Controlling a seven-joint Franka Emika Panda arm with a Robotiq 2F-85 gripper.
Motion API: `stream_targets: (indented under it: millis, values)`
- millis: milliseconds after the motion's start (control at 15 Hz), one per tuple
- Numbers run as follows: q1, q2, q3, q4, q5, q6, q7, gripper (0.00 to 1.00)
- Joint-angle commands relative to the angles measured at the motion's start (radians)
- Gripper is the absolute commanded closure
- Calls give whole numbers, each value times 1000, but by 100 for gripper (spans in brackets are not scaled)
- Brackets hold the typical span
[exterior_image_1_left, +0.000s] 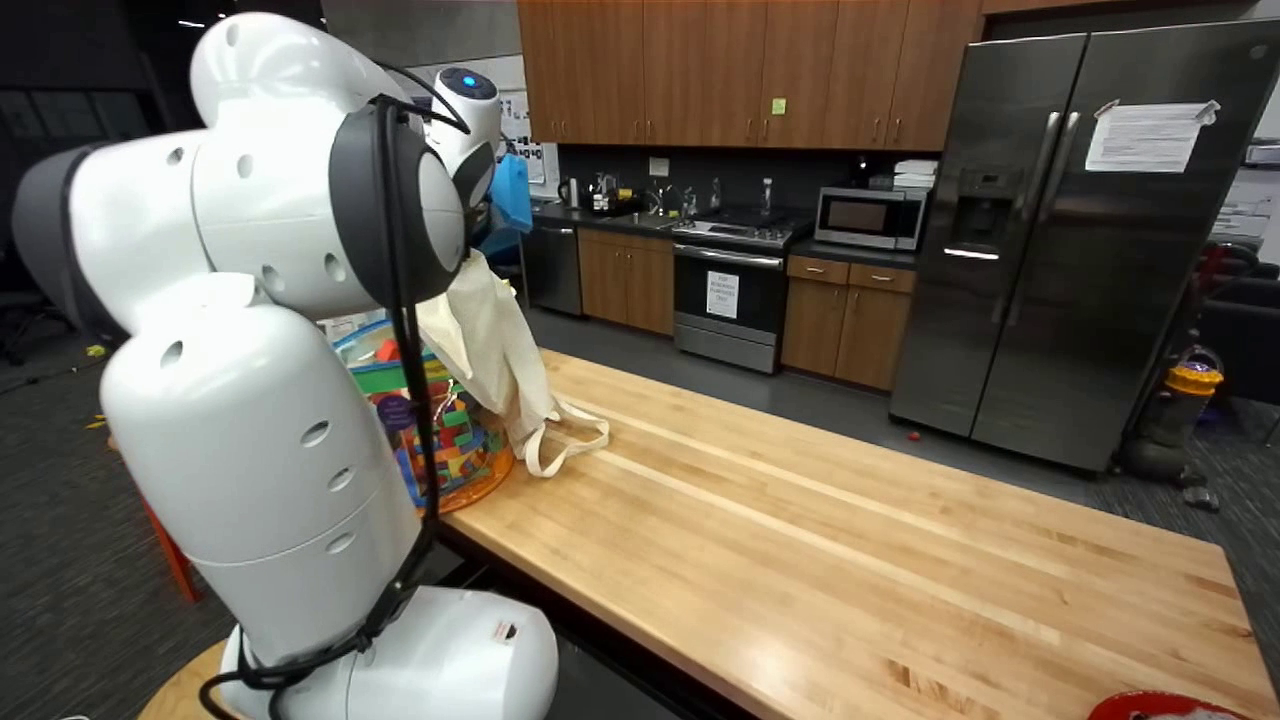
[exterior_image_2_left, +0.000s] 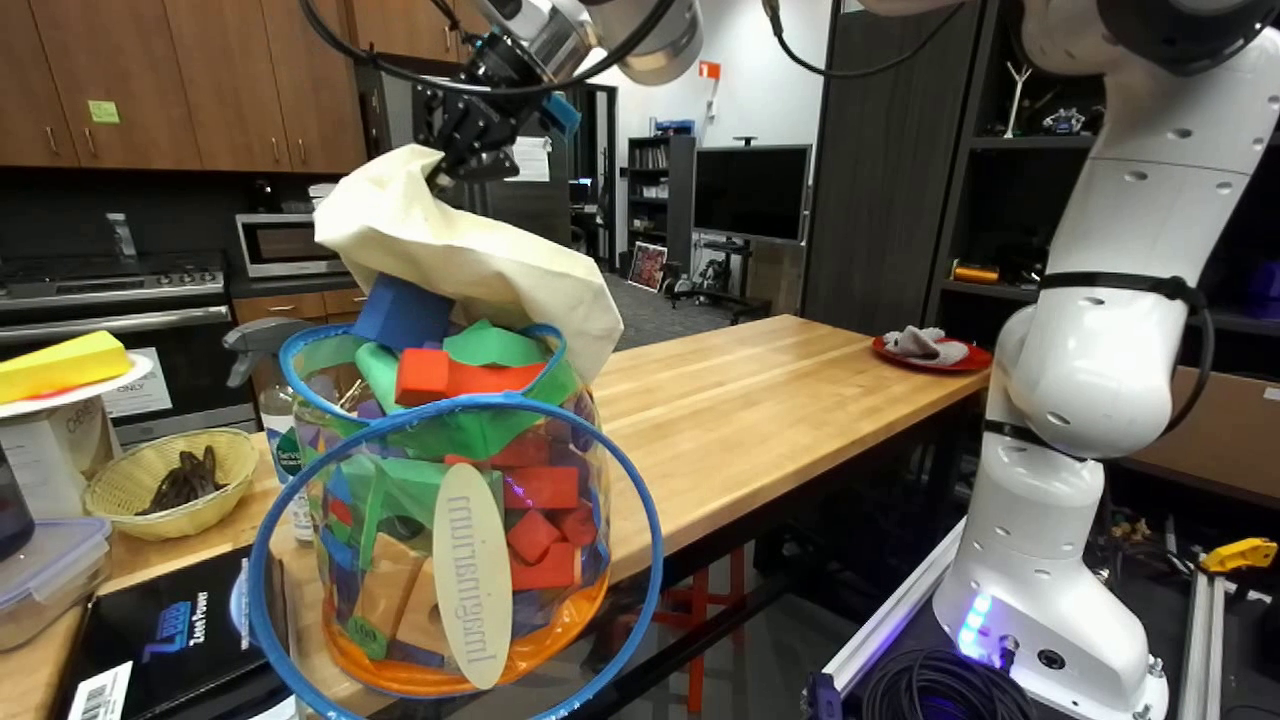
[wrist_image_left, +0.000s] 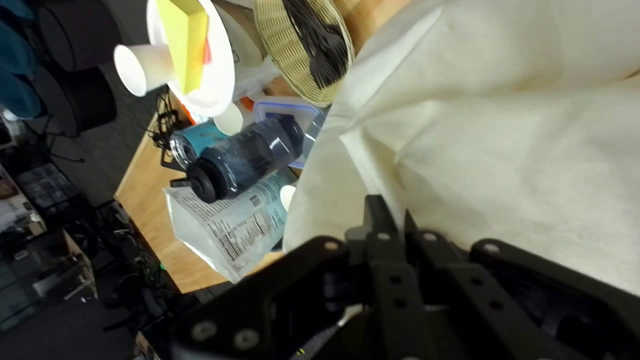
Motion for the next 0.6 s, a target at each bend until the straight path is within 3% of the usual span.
stream_targets:
  millis: [0,533]
  values:
    - [-34,-31,-32,-29,15,56,22,99]
    - [-105,-86,-108,-252,10,150,130,99]
